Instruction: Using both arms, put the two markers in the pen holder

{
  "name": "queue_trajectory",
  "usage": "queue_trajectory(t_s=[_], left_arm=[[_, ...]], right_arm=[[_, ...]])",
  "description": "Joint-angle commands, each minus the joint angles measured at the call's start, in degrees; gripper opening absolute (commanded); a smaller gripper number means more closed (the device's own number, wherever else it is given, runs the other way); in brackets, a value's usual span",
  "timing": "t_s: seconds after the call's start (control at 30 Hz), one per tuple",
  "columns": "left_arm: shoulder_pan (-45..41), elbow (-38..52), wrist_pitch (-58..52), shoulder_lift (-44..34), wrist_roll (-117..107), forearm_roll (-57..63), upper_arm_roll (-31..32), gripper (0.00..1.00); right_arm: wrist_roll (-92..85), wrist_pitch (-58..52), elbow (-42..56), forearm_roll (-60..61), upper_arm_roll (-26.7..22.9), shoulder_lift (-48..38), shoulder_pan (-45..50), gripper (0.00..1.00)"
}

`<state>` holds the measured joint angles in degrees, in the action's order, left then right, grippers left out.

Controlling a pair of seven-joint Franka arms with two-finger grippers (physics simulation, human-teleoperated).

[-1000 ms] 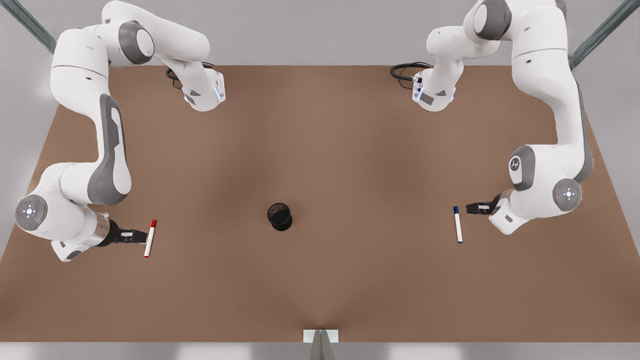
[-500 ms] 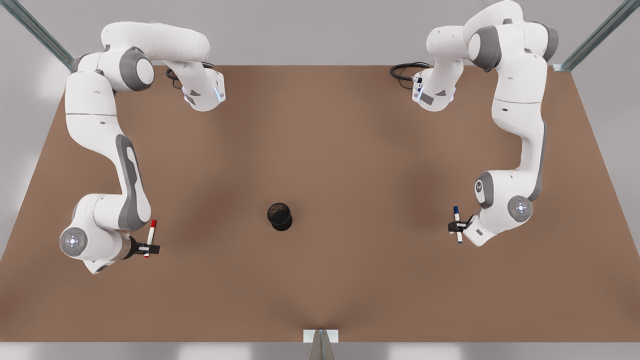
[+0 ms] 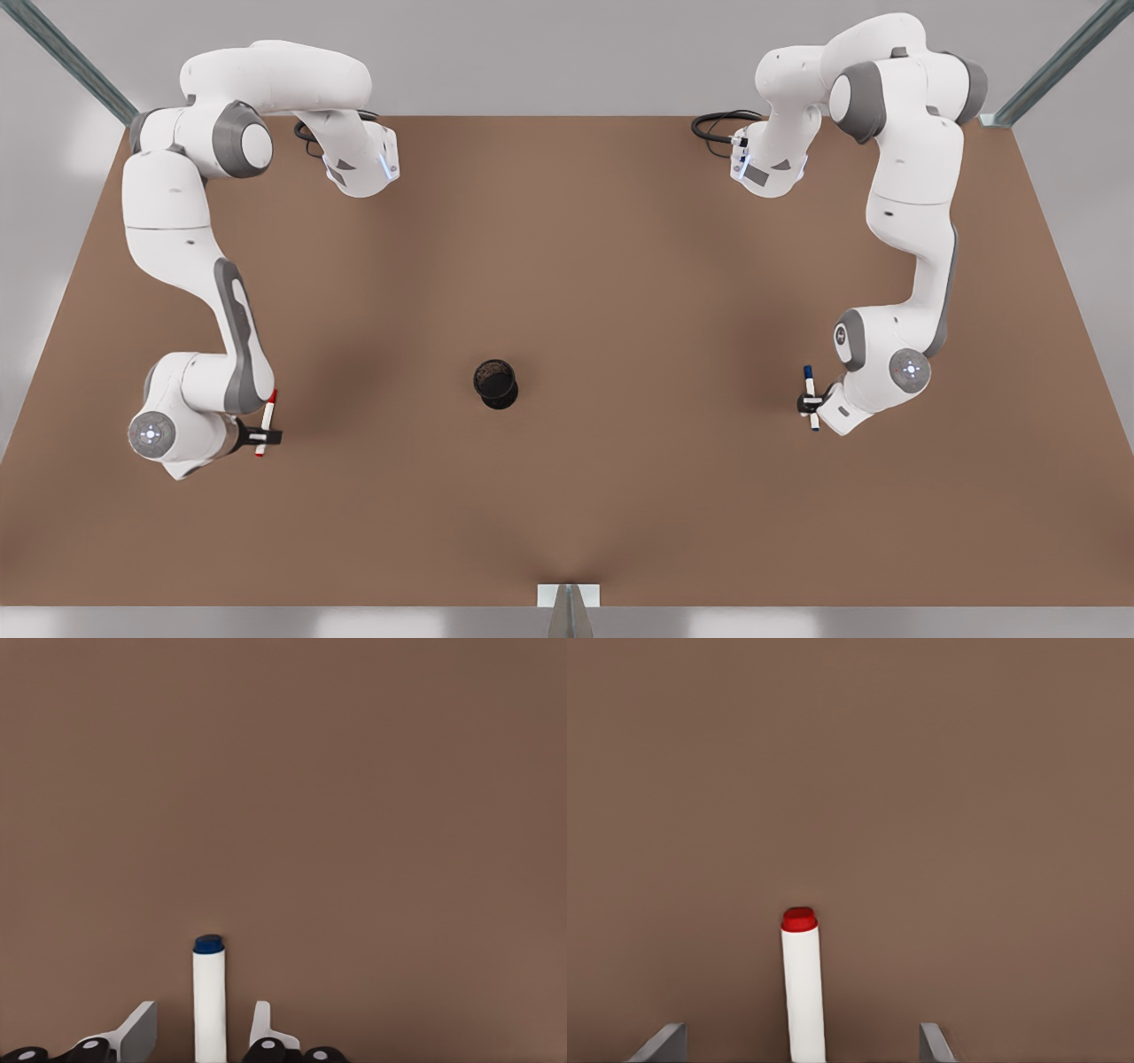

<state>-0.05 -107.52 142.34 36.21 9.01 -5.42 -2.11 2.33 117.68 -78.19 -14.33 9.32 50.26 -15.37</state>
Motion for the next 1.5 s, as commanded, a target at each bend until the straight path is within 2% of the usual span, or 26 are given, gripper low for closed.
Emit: queue_trajectory(t_s=[0.0, 0.17, 0.23, 0.4, 0.77, 0.9, 1.0, 1.07, 1.17, 1.23, 1.37, 1.4, 1.47], left_arm=[[0.0, 0.0, 0.7, 0.0, 0.9, 0.1, 0.0, 0.63], [0.0, 0.0, 0.7, 0.0, 0.9, 0.1, 0.0, 0.54], [0.0, 0.0, 0.7, 0.0, 0.9, 0.0, 0.0, 0.47], [-0.3, 0.0, 0.7, 0.4, 0.7, -0.3, 0.1, 0.44], [-0.4, 0.0, 0.7, 0.4, 0.0, -0.3, 0.1, 0.27], [-0.4, 0.0, 0.4, -0.1, -0.2, -0.3, 0.1, 0.25], [-0.4, 0.2, -1.2, -3.4, 0.6, -0.1, 0.2, 0.24], [-0.5, 0.5, -6.1, -8.0, 0.5, -0.3, 0.6, 0.21], [-0.5, 2.0, -8.6, -12.6, 0.3, -1.4, 4.5, 0.21], [-0.6, 4.9, -12.4, -14.6, 0.2, -11.8, 7.8, 0.21], [-1.6, 14.1, -12.7, -13.5, 0.2, -20.6, 19.0, 0.21], [-3.8, 18.0, -11.6, -11.2, 5.6, -20.8, 21.5, 0.21], [-8.1, 19.0, -4.0, -9.9, 20.9, -24.8, 22.8, 0.21]], right_arm=[[-0.5, 2.2, -0.4, -0.9, 0.0, -0.1, -0.2, 0.97], [-0.5, 3.1, -0.4, -0.9, 0.2, 0.4, -0.2, 0.78], [-0.5, 3.9, -0.4, -0.9, 0.2, 0.9, -0.1, 0.77], [-0.4, 3.9, -0.4, -0.9, 0.3, 1.0, -0.1, 0.66], [-0.4, 4.0, -0.5, -0.9, 0.3, 1.3, 0.0, 0.6], [-0.5, 4.1, -0.8, -0.9, 0.3, 1.3, 0.0, 0.59], [-0.6, 4.1, -0.8, -0.9, 0.3, 1.3, -0.1, 0.57], [-0.6, 4.1, -0.8, -0.9, 0.3, 1.3, 0.0, 0.56], [-0.5, 4.1, -0.8, -0.9, 0.3, 1.3, 0.0, 0.56], [-0.5, 4.1, -0.8, -0.9, 0.4, 1.3, 0.0, 0.56], [-0.6, 4.1, -0.8, -0.9, 0.4, 1.3, 0.0, 0.49], [-0.6, 4.1, -0.8, -0.9, 0.4, 1.3, 0.0, 0.48], [-0.7, 4.1, -0.8, -0.9, 0.4, 1.3, 0.0, 0.46]])
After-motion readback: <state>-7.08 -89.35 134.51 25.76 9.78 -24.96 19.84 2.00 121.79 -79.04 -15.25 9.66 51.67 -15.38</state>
